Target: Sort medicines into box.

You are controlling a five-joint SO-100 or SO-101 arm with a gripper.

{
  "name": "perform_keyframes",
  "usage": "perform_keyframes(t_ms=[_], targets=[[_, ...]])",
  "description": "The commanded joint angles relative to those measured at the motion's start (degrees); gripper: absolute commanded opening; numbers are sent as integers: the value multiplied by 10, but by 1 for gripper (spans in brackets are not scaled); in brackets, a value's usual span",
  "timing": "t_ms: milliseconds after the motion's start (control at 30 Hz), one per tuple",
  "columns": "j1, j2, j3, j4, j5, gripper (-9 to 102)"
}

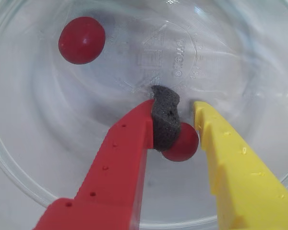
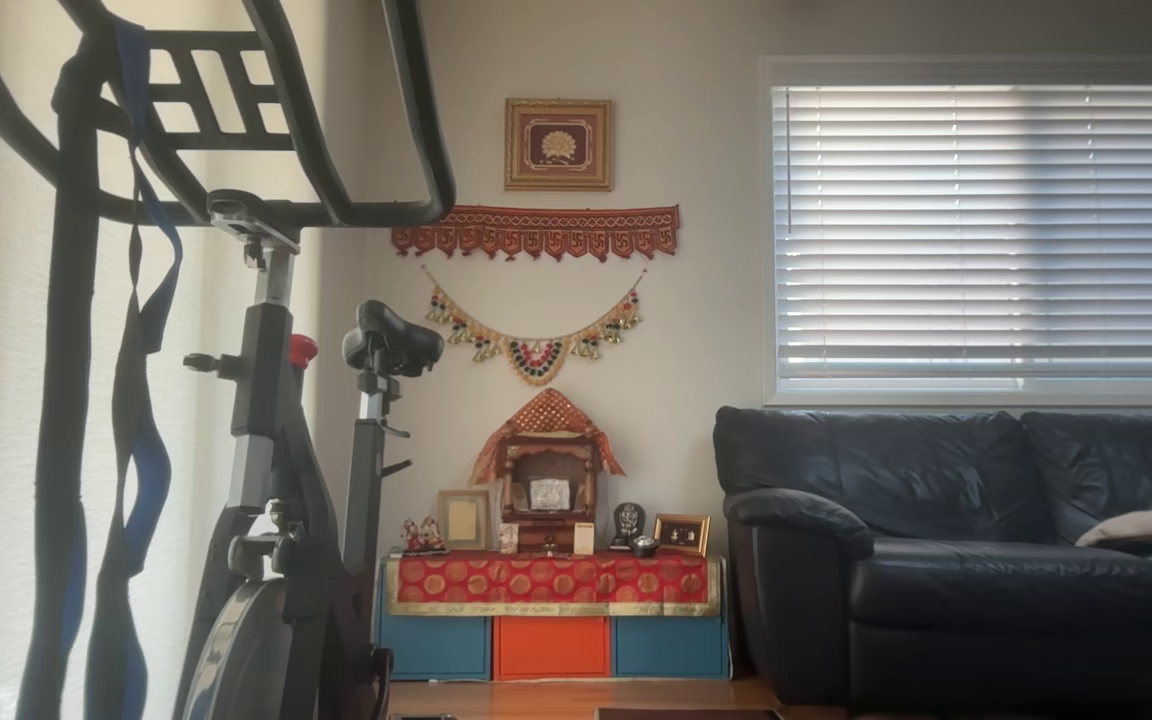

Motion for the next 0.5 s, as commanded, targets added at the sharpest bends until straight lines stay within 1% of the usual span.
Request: perform_keyframes(t_ms=[0, 233, 400, 467], targets=[[-15, 3, -17, 12, 5, 3], [-14, 2, -18, 12, 1, 5], [-7, 11, -20, 8, -6, 13], [-4, 17, -23, 8, -11, 15]])
